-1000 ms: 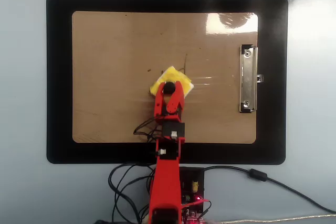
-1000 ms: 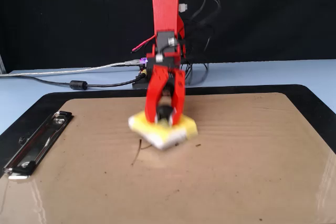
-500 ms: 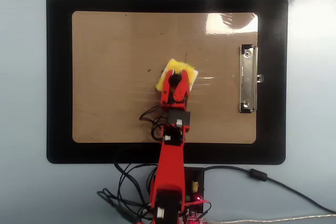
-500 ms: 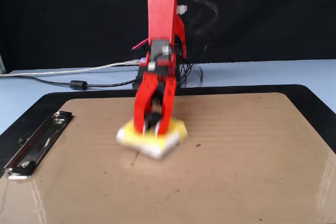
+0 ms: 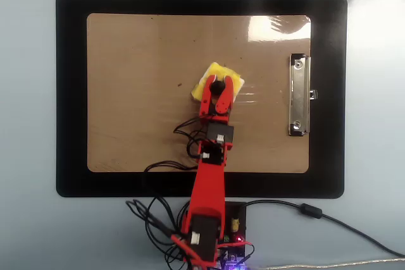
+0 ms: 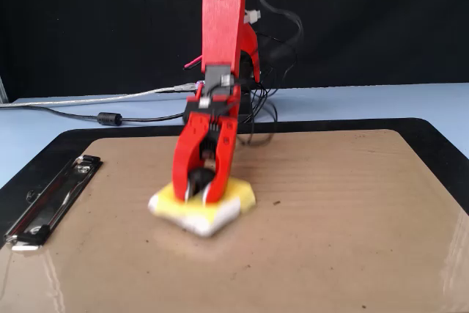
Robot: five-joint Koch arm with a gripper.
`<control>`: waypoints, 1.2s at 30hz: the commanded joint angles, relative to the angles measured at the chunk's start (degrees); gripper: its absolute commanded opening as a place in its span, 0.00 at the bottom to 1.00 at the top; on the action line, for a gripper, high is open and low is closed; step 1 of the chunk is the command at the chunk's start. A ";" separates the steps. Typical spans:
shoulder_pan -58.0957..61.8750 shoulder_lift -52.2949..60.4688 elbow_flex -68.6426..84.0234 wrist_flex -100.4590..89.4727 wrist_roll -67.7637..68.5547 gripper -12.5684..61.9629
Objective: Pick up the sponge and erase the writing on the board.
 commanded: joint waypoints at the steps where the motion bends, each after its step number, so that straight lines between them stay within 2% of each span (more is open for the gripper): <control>1: 3.60 10.55 8.96 -0.09 0.00 0.06; 4: 5.98 10.02 9.67 -0.26 0.18 0.06; 9: 5.80 -15.82 -19.69 -0.26 0.09 0.06; 12: 5.36 -21.53 -28.56 -0.09 -0.09 0.06; 15: 4.48 -11.25 -14.94 -0.18 -0.18 0.06; 19: 2.02 11.78 10.20 -0.09 -0.70 0.06; 21: 1.14 12.48 11.34 0.18 -2.02 0.06; 24: 0.97 -1.14 -1.14 -0.53 -3.78 0.06; 28: 0.70 -24.87 -28.74 -2.72 -3.87 0.06; 29: 0.00 -25.05 -28.92 -2.72 -4.04 0.06; 31: -4.31 -19.95 -20.48 -2.99 -4.57 0.06; 36: -12.66 8.26 11.43 -2.90 -12.04 0.06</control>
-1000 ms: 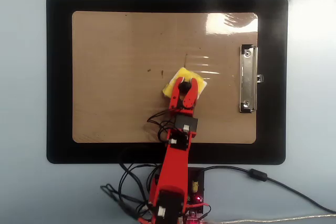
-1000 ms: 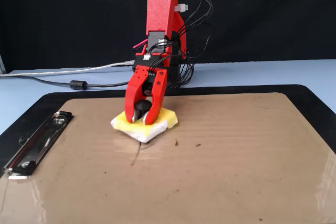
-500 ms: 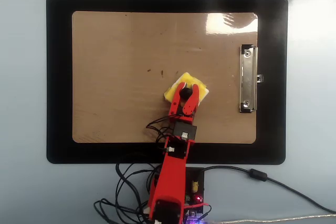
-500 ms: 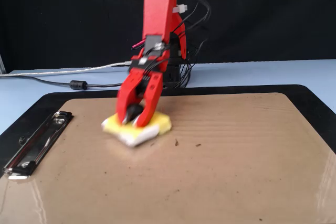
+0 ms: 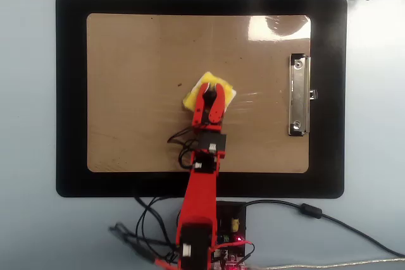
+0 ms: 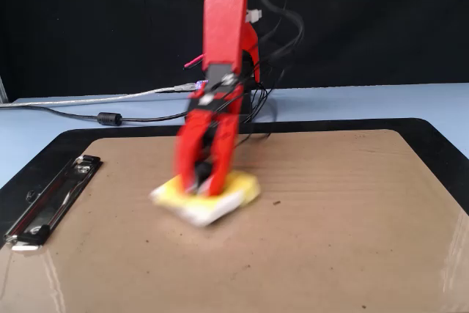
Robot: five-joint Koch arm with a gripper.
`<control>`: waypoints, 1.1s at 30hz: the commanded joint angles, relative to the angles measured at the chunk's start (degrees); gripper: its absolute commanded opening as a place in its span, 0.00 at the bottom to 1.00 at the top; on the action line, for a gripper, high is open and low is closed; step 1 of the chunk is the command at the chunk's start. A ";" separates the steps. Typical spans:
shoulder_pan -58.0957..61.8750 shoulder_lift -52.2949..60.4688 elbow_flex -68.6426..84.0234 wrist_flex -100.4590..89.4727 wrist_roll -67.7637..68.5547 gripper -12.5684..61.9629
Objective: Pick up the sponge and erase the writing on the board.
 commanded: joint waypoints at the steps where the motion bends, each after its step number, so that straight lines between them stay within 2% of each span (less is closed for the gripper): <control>1: -2.72 7.65 4.04 0.70 -4.83 0.06; 4: -3.16 1.67 0.88 0.09 -5.19 0.06; 7: -3.34 -15.12 -17.84 -0.18 -5.19 0.06; 9: -3.34 -21.88 -27.16 0.00 -5.01 0.06; 11: -3.43 -19.86 -24.35 0.09 -5.01 0.06; 15: -4.92 -2.55 -2.29 -0.26 -5.19 0.06; 18: -8.17 7.38 5.27 0.35 -5.36 0.06; 21: -10.37 -1.41 -5.27 0.44 -5.71 0.06; 25: -10.90 -22.15 -27.42 0.44 -5.71 0.06; 26: -11.51 -24.08 -29.36 0.35 -5.71 0.06; 29: -12.04 -19.34 -24.43 0.62 -5.63 0.06; 33: -11.95 -1.32 -4.66 0.70 -5.54 0.06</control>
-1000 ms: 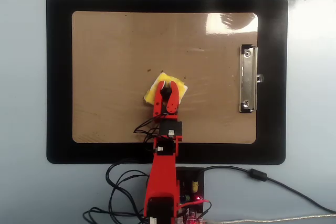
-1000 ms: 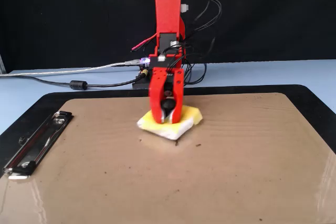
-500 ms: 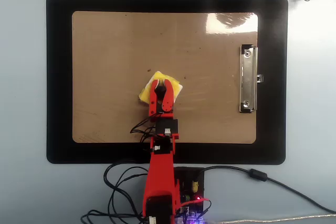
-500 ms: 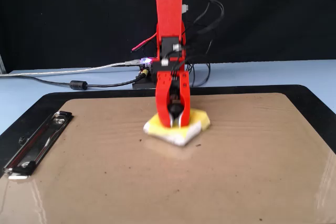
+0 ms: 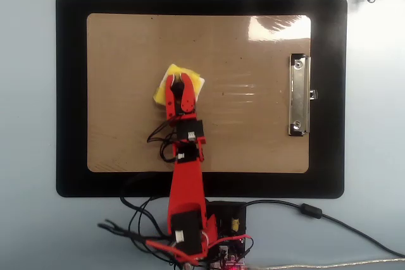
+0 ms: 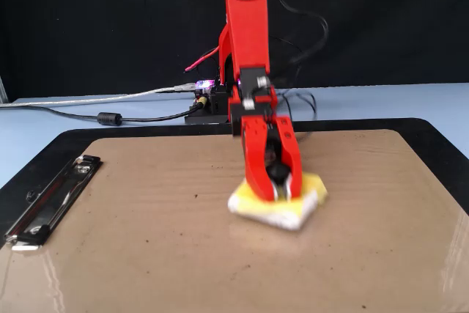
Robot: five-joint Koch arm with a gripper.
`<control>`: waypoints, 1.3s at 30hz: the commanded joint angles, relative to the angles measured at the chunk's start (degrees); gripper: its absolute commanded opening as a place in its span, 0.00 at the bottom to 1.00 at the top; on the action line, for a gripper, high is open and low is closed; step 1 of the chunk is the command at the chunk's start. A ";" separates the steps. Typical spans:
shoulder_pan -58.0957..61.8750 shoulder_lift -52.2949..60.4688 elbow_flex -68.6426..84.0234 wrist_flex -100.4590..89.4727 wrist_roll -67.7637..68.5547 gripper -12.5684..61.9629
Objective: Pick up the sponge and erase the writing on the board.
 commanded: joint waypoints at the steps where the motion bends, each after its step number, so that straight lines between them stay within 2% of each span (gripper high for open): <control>1: -0.18 9.58 8.70 0.70 -1.41 0.06; 4: 0.35 10.55 8.79 0.62 -1.41 0.06; 8: 11.51 -5.80 -11.51 0.53 0.09 0.06; 11: 16.08 -12.13 -17.75 0.18 6.15 0.06; 20: 22.76 17.23 14.33 0.35 8.00 0.06; 23: 22.50 15.21 12.74 0.26 7.82 0.06; 27: 22.68 -5.10 -9.67 0.00 7.73 0.06; 28: 22.68 -6.24 -13.01 0.00 7.65 0.06; 30: 22.59 -3.96 -10.63 0.09 7.65 0.06; 35: 22.59 21.01 15.91 0.53 7.47 0.06; 37: 22.32 21.97 17.58 0.44 7.56 0.06; 39: 22.32 14.59 10.28 0.35 7.56 0.06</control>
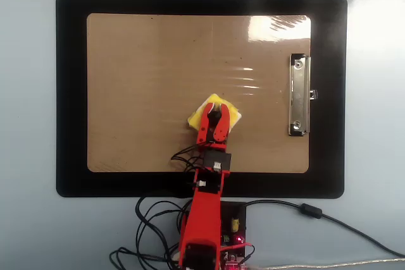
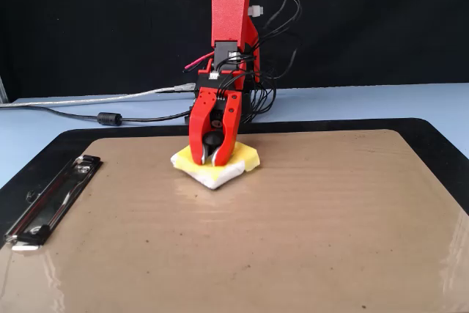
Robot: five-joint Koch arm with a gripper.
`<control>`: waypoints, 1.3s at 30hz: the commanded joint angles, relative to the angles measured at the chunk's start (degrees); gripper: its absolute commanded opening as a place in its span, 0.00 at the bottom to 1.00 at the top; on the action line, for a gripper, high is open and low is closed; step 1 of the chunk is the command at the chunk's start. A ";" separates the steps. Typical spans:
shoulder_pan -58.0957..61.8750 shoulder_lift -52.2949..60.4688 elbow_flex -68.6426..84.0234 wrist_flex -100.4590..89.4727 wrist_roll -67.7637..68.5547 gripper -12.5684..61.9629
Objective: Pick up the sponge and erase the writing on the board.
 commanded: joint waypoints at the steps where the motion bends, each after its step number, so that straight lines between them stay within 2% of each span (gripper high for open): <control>1: 0.62 -7.56 -8.17 -1.41 0.35 0.06; 4: 0.79 -22.41 -25.40 -1.58 0.35 0.06; 6: 0.62 -23.12 -26.81 -1.58 0.35 0.06; 7: 0.62 -22.06 -24.35 -1.67 0.35 0.06; 12: -0.18 -0.44 -0.97 -1.93 -0.26 0.06; 15: -9.05 4.22 2.90 -1.67 -4.13 0.06; 20: -29.79 -1.05 -0.88 -1.67 -16.00 0.06; 26: -54.67 -1.41 -1.23 -1.58 -28.83 0.06; 30: -61.35 -4.48 -3.08 -1.49 -30.32 0.06; 39: -65.57 -13.71 -10.11 -1.58 -30.41 0.06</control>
